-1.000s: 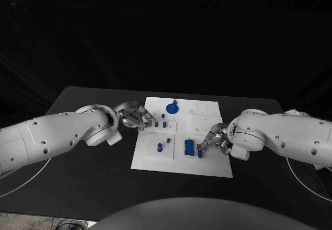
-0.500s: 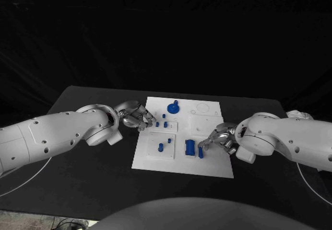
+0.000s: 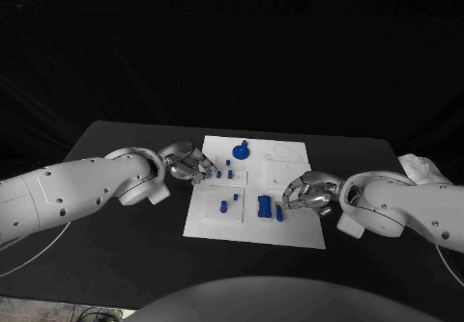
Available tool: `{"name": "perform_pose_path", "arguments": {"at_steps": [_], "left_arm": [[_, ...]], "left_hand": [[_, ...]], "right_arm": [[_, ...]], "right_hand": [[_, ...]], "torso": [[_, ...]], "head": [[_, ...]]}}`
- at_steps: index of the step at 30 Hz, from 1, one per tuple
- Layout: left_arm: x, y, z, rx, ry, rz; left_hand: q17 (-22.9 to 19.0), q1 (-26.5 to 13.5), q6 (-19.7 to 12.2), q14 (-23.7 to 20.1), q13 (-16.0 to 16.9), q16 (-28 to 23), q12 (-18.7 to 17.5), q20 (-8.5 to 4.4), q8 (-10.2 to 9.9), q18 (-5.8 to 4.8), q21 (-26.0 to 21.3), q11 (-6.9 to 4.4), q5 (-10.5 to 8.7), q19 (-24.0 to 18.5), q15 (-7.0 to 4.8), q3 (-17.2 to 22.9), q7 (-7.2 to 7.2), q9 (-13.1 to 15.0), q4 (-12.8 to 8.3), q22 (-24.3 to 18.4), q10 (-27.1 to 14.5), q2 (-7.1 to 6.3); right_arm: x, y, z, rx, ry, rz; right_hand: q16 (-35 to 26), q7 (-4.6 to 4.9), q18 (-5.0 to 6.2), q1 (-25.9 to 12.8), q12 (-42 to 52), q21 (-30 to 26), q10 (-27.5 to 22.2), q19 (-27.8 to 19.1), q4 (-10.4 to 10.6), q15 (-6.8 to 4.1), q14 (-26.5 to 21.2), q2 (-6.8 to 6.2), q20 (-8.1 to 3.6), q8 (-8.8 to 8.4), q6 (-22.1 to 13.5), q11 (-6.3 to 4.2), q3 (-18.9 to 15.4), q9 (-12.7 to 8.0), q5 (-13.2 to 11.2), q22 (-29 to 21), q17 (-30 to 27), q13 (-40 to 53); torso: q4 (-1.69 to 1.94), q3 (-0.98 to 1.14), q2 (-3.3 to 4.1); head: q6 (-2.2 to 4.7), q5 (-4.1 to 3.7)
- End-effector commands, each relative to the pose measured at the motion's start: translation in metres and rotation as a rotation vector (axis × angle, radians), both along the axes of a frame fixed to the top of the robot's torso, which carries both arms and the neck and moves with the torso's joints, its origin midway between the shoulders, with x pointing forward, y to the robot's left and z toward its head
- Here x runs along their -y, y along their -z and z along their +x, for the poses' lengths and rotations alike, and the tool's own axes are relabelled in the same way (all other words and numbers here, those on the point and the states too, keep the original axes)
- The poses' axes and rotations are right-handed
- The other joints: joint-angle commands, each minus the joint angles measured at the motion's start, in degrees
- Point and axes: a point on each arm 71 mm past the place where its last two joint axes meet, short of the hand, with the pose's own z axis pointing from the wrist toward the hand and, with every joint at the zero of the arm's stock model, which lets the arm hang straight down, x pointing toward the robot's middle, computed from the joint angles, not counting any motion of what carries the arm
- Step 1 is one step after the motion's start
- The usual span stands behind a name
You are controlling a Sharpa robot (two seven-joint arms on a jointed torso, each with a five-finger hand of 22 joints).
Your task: Assemble the parts on the task board
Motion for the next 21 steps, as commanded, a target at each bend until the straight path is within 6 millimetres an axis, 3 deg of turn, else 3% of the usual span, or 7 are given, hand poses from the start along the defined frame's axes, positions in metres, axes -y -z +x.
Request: {"name": "perform_pose_path", "arguments": {"at_steps": [1,8,10,11,13,16,21], "left_arm": [[0.002,0.000,-0.001,0.001,0.011,-0.016],[0.001,0.001,-0.002,0.001,0.009,-0.017],[0.001,0.001,-0.002,0.000,0.007,-0.016],[0.000,0.001,-0.002,0.000,0.007,-0.016],[0.000,0.001,-0.002,-0.001,0.006,-0.015],[0.000,0.002,-0.002,-0.002,0.007,-0.015],[0.001,0.002,-0.002,-0.003,0.010,-0.016]], "left_hand": [[-0.07,0.29,0.01,-0.13,-0.08,0.21,0.05,0.20,0.20,0.71,0.20,-0.08,0.23,-0.39,0.17,0.30,0.29,0.04,0.06,1.56,0.27,-0.21],[-0.07,0.30,0.02,-0.13,-0.08,0.22,0.04,0.20,0.21,0.71,0.21,-0.08,0.23,-0.39,0.17,0.32,0.30,0.04,0.06,1.56,0.27,-0.22],[-0.07,0.30,0.02,-0.13,-0.08,0.22,0.04,0.20,0.21,0.71,0.21,-0.08,0.23,-0.39,0.17,0.32,0.30,0.04,0.06,1.56,0.27,-0.22],[-0.07,0.30,0.02,-0.13,-0.08,0.22,0.04,0.20,0.21,0.71,0.21,-0.08,0.23,-0.39,0.17,0.32,0.30,0.04,0.06,1.56,0.27,-0.22],[-0.07,0.30,0.02,-0.13,-0.08,0.22,0.04,0.20,0.21,0.71,0.21,-0.08,0.23,-0.39,0.17,0.32,0.30,0.04,0.06,1.56,0.27,-0.22],[-0.07,0.30,0.02,-0.13,-0.08,0.22,0.04,0.20,0.21,0.71,0.21,-0.08,0.23,-0.39,0.17,0.32,0.30,0.04,0.06,1.56,0.27,-0.22],[-0.07,0.30,0.02,-0.13,-0.08,0.22,0.04,0.20,0.21,0.71,0.21,-0.08,0.23,-0.39,0.17,0.32,0.30,0.04,0.06,1.56,0.27,-0.22]], "right_arm": [[-0.004,-0.001,-0.004,0.187,-0.132,-0.039],[-0.001,0.015,-0.014,0.251,-0.176,-0.098],[-0.001,0.021,-0.016,0.264,-0.188,-0.117],[-0.002,0.022,-0.016,0.268,-0.193,-0.123],[-0.004,0.025,-0.018,0.278,-0.203,-0.136],[-0.006,0.028,-0.018,0.290,-0.210,-0.145],[-0.009,0.030,-0.017,0.308,-0.207,-0.149]], "right_hand": [[0.20,0.12,-0.17,0.60,0.22,-0.05,5.97,-0.02,0.30,0.57,6.08,-0.07,0.43,1.74,-0.74,0.32,-0.42,1.18,-0.90,10.09,15.05,15.09],[0.20,-0.51,-0.20,1.90,0.22,0.89,5.97,-0.15,1.38,0.44,6.08,-0.98,0.50,12.31,-2.31,0.17,-2.91,8.82,-5.53,10.19,15.05,15.09],[0.20,-1.13,-0.22,2.60,0.22,1.24,5.97,-0.14,1.76,0.05,6.08,-0.84,0.18,28.36,6.43,-0.35,-3.94,18.36,-4.51,10.22,15.05,15.09],[0.20,-1.33,-0.23,2.89,0.22,1.33,5.97,-0.14,1.81,-0.10,6.08,-0.81,0.07,34.09,11.16,-0.57,-4.18,20.95,-4.03,10.22,15.05,15.09],[0.20,-1.71,-0.26,3.10,0.22,1.54,5.97,-0.10,2.09,-0.44,6.08,-0.98,-0.17,41.59,16.99,-0.86,-4.87,22.77,-3.78,10.25,15.05,15.09],[0.20,-2.06,-0.32,3.35,0.22,1.90,5.97,0.02,2.39,-0.68,6.08,-0.98,-0.44,47.20,22.26,-1.21,-5.43,24.36,-3.59,10.32,15.05,15.09],[0.20,-2.27,-0.34,3.38,0.22,2.14,5.97,0.12,2.64,-0.78,6.08,-0.90,-0.63,49.54,25.03,-1.44,-5.67,25.14,-3.30,10.37,15.05,15.09]], "torso": [[-0.01,-0.11,-0.09],[-0.04,-0.01,-0.11],[-0.04,-0.03,-0.07],[-0.05,-0.02,-0.07],[-0.06,-0.04,-0.03],[-0.06,-0.05,-0.03],[-0.03,-0.07,-0.06]], "head": [[-0.01,-0.16],[-0.01,0.16],[-0.01,0.18],[-0.01,0.19],[-0.01,0.18],[-0.01,0.16],[-0.01,0.16]]}}
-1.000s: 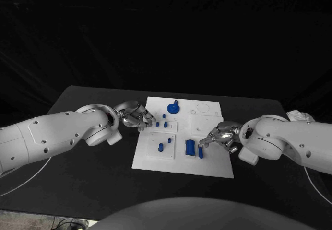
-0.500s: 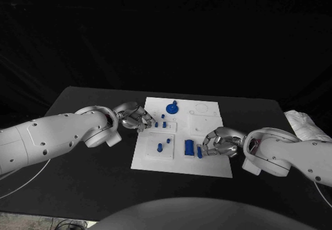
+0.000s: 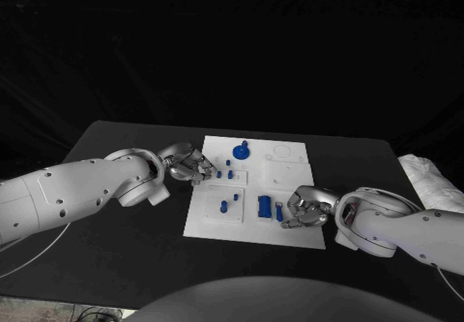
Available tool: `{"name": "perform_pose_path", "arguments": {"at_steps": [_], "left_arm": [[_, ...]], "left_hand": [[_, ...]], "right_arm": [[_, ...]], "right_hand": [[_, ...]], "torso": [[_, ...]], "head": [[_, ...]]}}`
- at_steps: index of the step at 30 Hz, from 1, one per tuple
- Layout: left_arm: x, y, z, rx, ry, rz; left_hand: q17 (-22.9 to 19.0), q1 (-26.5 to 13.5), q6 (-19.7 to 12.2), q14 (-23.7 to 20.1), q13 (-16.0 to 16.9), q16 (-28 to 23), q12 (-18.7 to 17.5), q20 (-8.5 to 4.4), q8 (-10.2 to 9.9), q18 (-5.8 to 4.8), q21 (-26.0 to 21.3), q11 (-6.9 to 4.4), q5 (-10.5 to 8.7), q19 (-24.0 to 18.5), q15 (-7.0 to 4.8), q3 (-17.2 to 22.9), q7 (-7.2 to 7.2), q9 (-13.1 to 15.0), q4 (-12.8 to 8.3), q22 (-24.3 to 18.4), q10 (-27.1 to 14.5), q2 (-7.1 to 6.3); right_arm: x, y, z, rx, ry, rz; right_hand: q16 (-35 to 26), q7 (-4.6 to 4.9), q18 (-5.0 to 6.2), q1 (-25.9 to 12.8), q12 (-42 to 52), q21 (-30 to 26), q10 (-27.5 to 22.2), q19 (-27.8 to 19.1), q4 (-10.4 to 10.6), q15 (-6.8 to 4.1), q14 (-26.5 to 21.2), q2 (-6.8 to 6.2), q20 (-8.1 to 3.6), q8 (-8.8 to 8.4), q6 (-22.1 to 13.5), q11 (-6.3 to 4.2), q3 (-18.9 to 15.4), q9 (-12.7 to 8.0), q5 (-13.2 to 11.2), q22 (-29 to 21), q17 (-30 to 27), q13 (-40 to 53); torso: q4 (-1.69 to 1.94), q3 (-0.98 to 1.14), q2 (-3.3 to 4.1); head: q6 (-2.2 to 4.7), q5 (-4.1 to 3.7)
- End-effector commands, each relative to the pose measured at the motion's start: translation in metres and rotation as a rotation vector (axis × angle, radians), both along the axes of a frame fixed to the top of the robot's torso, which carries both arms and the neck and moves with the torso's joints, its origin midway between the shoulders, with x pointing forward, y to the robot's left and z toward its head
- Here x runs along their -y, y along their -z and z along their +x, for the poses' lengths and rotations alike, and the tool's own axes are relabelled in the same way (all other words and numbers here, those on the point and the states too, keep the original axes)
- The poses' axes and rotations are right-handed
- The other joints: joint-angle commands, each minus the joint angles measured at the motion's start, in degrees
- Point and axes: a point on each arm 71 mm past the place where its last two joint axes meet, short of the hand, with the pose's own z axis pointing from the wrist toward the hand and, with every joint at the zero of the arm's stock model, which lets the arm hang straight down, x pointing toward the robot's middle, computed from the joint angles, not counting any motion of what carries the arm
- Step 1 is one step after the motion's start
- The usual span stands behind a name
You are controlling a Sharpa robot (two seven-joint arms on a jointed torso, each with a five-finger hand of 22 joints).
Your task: Assemble the parts on the task board
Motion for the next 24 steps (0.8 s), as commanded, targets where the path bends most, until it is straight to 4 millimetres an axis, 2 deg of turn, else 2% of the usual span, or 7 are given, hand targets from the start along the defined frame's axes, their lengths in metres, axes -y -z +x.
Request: {"name": "perform_pose_path", "arguments": {"at_steps": [1,16,24], "left_arm": [[0.0029,-0.0008,-0.0008,0.000,0.012,-0.015],[0.0025,-0.0002,-0.0009,-0.005,0.013,-0.012],[0.0024,0.0001,-0.0011,-0.007,0.013,-0.010]], "left_hand": [[-0.06,0.30,0.02,-0.14,-0.08,0.22,0.04,0.20,0.21,0.71,0.21,-0.08,0.23,-0.39,0.18,0.32,0.30,0.04,0.06,1.56,0.28,-0.22],[-0.09,0.32,0.03,-0.13,-0.08,0.26,0.04,0.20,0.21,0.71,0.25,-0.07,0.25,-0.41,0.18,0.38,0.35,0.04,0.06,1.57,0.33,-0.23],[-0.09,0.32,0.03,-0.13,-0.08,0.26,0.04,0.20,0.21,0.71,0.25,-0.07,0.25,-0.41,0.18,0.38,0.35,0.04,0.06,1.57,0.33,-0.23]], "right_arm": [[-0.0017,-0.0017,0.0015,0.071,-0.022,-0.017],[0.0002,0.0014,0.0056,0.064,0.022,-0.027],[0.0012,0.0037,0.0075,0.048,0.041,-0.038]], "right_hand": [[0.20,-0.14,-0.35,0.36,0.22,0.40,5.95,-0.09,0.15,-0.48,5.97,0.20,-0.42,0.62,0.64,-0.42,-0.45,9.97,0.47,10.37,15.07,15.10],[0.20,-0.31,-0.32,-0.20,0.22,0.28,5.95,-0.14,1.24,-0.64,5.97,1.15,-0.60,0.48,-0.99,-0.58,-0.28,9.57,2.00,10.32,15.07,15.10],[0.20,-0.34,-0.28,-0.80,0.22,0.12,5.95,-0.20,2.01,-0.69,5.97,1.43,-0.66,-1.35,-5.03,-0.62,-0.25,8.48,2.36,10.26,15.07,15.10]], "torso": [[0.05,-0.02,0.00],[0.04,-0.02,-0.01],[0.04,-0.02,0.00]], "head": [[-0.01,0.02],[-0.01,0.20],[-0.01,0.14]]}}
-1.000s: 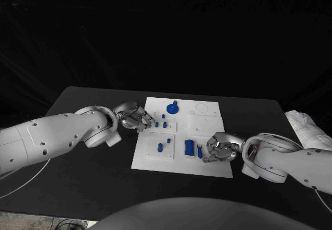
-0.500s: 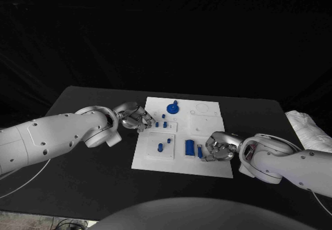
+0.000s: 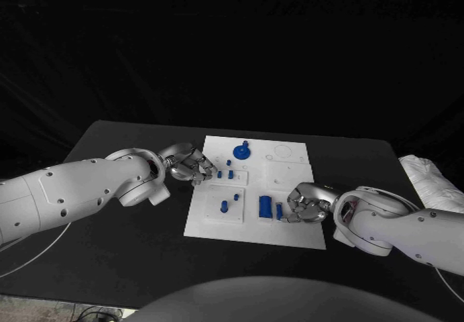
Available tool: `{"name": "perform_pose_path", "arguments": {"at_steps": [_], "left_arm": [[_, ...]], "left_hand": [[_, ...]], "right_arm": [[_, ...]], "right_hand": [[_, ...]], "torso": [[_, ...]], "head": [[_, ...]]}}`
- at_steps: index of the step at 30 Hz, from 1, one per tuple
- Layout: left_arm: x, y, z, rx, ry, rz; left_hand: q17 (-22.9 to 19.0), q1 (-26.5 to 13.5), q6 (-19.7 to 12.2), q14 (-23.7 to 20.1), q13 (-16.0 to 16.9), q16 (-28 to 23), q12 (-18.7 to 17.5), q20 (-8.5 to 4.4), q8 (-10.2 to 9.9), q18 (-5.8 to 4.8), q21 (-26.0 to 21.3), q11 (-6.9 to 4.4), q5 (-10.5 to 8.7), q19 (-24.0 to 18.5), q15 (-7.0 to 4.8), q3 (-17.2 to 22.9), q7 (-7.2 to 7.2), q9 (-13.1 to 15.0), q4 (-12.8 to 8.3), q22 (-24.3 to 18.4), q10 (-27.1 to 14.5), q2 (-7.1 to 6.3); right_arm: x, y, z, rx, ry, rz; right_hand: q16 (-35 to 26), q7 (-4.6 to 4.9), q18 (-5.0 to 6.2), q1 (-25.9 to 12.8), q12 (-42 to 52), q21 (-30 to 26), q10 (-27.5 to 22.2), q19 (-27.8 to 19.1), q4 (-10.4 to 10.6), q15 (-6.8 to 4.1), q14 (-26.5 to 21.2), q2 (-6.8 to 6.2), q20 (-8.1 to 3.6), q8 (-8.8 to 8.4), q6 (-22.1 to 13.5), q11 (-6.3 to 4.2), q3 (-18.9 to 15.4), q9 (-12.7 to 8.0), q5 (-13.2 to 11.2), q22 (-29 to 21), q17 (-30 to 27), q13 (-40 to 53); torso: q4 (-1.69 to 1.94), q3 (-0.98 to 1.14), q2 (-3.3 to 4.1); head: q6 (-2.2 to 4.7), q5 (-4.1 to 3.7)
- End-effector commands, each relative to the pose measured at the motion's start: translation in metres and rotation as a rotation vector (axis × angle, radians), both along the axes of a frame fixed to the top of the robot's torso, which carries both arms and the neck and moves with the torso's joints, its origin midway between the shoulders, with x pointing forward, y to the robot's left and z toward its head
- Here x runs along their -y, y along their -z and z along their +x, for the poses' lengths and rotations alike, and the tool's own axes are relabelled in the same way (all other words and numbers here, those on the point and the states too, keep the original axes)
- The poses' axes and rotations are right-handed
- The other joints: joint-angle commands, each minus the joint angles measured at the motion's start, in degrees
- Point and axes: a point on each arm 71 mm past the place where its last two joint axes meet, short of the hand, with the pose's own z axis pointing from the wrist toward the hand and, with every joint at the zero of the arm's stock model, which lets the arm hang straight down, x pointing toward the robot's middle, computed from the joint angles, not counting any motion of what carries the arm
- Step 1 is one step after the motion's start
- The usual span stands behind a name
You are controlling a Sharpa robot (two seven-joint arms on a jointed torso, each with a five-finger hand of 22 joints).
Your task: Assemble the parts on the task board
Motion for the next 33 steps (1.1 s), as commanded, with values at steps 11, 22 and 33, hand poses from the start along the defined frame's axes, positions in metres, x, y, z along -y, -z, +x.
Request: {"name": "perform_pose_path", "arguments": {"at_steps": [11,22,33], "left_arm": [[0.002,0.000,-0.001,-0.008,0.013,-0.010],[0.002,0.000,-0.001,-0.005,0.012,-0.012],[0.001,-0.002,-0.002,0.008,0.010,-0.021]], "left_hand": [[-0.09,0.32,0.03,-0.13,-0.08,0.26,0.04,-0.01,0.21,0.72,0.25,-0.07,0.25,-0.20,0.18,0.38,0.35,0.04,0.06,1.57,0.33,-0.23],[-0.12,0.32,-0.02,-0.15,-0.08,0.29,0.03,0.00,0.18,0.71,0.29,-0.04,0.26,-0.22,0.20,0.43,0.37,0.03,0.07,1.57,0.37,-0.25],[-0.13,0.34,-0.03,-0.16,-0.08,0.31,0.02,0.00,0.17,0.71,0.32,-0.03,0.27,-0.23,0.20,0.49,0.37,0.02,0.07,1.57,0.39,-0.23]], "right_arm": [[-0.002,0.007,0.005,-0.010,0.026,-0.028],[0.001,0.011,0.005,-0.056,0.063,-0.039],[0.009,0.012,0.005,-0.079,0.100,-0.014]], "right_hand": [[0.20,-0.05,-0.19,-0.07,0.22,-0.49,6.16,-0.13,0.53,-0.30,5.97,0.50,-0.47,-1.14,-2.18,-0.43,0.08,7.63,0.36,10.14,15.08,15.08],[0.20,-0.12,-0.12,-0.19,0.22,-0.94,6.16,-0.26,1.15,-0.39,5.97,0.39,-0.55,-1.23,-2.23,-0.47,-0.84,7.57,-9.68,10.00,15.08,15.08],[0.20,0.00,0.09,-2.07,0.22,-2.04,6.16,-0.86,3.00,-0.26,5.97,-1.44,-0.48,-3.83,-8.00,-0.38,-5.41,6.05,-18.66,9.73,15.08,15.08]], "torso": [[0.01,0.05,0.04],[-0.01,-0.01,-0.02],[-0.01,0.02,0.00]], "head": [[-0.01,0.15],[-0.01,0.16],[-0.01,0.35]]}}
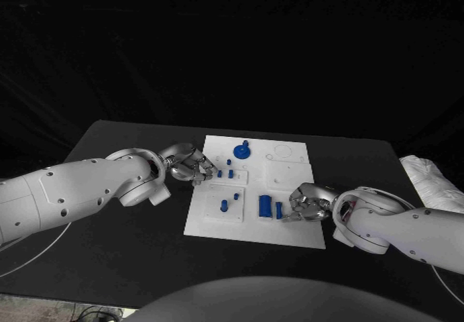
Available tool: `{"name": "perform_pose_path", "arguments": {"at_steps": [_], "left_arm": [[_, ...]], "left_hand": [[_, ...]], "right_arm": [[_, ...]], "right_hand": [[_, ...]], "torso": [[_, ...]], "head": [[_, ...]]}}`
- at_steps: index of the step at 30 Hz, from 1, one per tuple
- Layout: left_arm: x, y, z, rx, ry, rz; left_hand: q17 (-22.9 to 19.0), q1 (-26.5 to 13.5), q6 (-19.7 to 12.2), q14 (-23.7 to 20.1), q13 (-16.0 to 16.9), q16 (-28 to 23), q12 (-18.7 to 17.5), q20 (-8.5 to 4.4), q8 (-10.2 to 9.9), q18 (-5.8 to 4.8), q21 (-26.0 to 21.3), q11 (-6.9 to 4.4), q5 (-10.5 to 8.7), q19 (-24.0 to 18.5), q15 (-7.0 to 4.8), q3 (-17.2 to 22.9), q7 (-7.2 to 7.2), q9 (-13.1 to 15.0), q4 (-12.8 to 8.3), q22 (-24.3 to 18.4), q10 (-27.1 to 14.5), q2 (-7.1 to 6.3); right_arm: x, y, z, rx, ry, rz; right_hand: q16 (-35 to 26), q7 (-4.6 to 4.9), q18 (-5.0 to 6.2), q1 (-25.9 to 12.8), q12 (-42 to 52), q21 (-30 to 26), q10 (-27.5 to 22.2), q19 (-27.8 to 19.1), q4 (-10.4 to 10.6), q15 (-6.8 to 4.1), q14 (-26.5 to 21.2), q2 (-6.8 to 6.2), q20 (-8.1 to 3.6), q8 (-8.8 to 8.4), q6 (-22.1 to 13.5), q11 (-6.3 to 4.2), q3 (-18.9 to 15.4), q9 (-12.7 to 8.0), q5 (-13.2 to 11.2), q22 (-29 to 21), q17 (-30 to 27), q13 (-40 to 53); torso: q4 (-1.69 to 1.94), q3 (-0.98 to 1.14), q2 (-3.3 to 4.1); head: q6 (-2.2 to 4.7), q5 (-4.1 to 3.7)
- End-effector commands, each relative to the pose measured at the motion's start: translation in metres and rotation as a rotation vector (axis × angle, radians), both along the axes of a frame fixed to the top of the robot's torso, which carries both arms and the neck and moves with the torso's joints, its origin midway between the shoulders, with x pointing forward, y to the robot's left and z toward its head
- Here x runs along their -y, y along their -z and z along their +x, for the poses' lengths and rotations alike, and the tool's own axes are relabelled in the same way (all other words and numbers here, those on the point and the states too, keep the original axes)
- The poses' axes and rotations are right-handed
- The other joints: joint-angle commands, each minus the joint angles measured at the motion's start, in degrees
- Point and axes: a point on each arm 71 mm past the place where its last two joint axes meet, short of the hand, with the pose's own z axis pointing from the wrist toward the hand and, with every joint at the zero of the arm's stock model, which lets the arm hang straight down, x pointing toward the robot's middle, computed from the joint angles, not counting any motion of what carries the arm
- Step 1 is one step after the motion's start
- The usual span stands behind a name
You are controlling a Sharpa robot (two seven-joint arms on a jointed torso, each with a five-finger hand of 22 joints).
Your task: Assemble the parts on the task board
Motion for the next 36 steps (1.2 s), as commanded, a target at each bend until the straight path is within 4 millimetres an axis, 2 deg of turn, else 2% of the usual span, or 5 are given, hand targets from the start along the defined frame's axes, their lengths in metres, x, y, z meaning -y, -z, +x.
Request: {"name": "perform_pose_path", "arguments": {"at_steps": [1,20,27,30,36], "left_arm": [[0.002,-0.002,-0.001,0.014,0.011,-0.025],[0.004,-0.037,-0.006,0.314,-0.039,-0.398],[0.005,-0.038,-0.012,0.282,-0.050,-0.501],[0.005,-0.035,-0.015,0.237,-0.059,-0.544],[0.007,-0.032,-0.017,0.175,-0.088,-0.623]], "left_hand": [[-0.08,0.37,0.00,-0.15,-0.08,0.33,0.01,0.00,0.19,0.72,0.34,-0.05,0.28,-0.23,0.20,0.37,0.36,0.03,-0.11,1.53,0.41,-0.22],[-2.02,-9.72,3.02,-7.26,0.56,-1.25,2.83,0.82,1.00,0.25,-2.87,-0.57,-8.54,-3.90,1.22,-3.84,-0.34,0.29,0.05,0.37,4.28,-1.21],[-11.27,-19.38,-1.65,-31.47,0.13,-15.96,-1.97,0.40,0.11,-1.97,-19.36,-2.09,-17.29,-27.95,1.84,-12.15,0.59,-0.13,-1.53,-6.64,-10.46,-2.15],[-17.13,-22.21,-6.87,-48.06,-0.56,-31.81,-7.68,0.74,-0.65,-4.07,-22.51,-6.08,-19.26,-41.18,-2.26,-16.90,-2.55,-0.56,0.08,-16.61,-22.10,-11.07],[-20.46,-28.76,-29.11,-56.12,-1.88,-45.58,-20.51,0.53,-1.71,-5.95,-24.42,-17.03,-22.24,-55.68,-7.35,-21.93,-12.19,-1.77,0.90,-59.39,-37.35,-16.31]], "right_arm": [[0.002,0.000,-0.002,-0.014,0.018,0.025],[0.015,-0.075,0.023,0.200,0.121,0.526],[0.013,-0.075,0.036,0.025,0.180,0.826],[0.010,-0.076,0.039,-0.037,0.166,0.921],[0.009,-0.078,0.042,-0.068,0.130,1.020]], "right_hand": [[0.20,0.02,0.09,-1.38,0.22,-0.23,5.96,-0.46,0.76,-0.26,5.98,-0.62,-0.07,-1.97,-3.93,-0.18,-1.42,5.96,-0.21,9.73,15.09,15.07],[-10.50,3.44,3.24,-8.66,-12.38,-18.57,-4.04,-11.28,10.67,2.70,-0.57,1.93,2.17,-36.18,-17.82,2.69,-14.60,-23.84,-0.07,4.44,3.75,5.05],[-61.39,9.47,1.28,-10.48,-60.73,-56.61,-45.50,-41.15,11.34,14.94,-42.51,8.25,10.06,-51.03,-23.08,14.27,-19.22,-37.99,-0.08,-12.94,-33.72,-27.97],[-75.68,5.99,0.38,-9.22,-72.43,-66.95,-59.73,-55.96,11.23,18.92,-60.85,8.41,12.52,-57.91,-29.44,17.37,-20.35,-43.17,-0.33,-22.03,-43.29,-36.23],[-89.80,-5.66,-0.39,-7.48,-86.88,-71.93,-81.57,-82.38,11.45,13.63,-84.02,8.16,15.94,-69.05,-44.22,6.44,-20.64,-58.42,-0.40,-74.92,-74.91,-62.79]], "torso": [[-0.02,0.00,0.01],[-1.21,-0.97,-2.23],[-1.99,-1.16,-3.62],[-2.12,-1.00,-3.66],[-1.86,-0.36,-3.41]], "head": [[-0.01,0.18],[-0.01,0.01],[-0.01,0.08],[-0.01,-0.33],[-0.01,-0.71]]}}
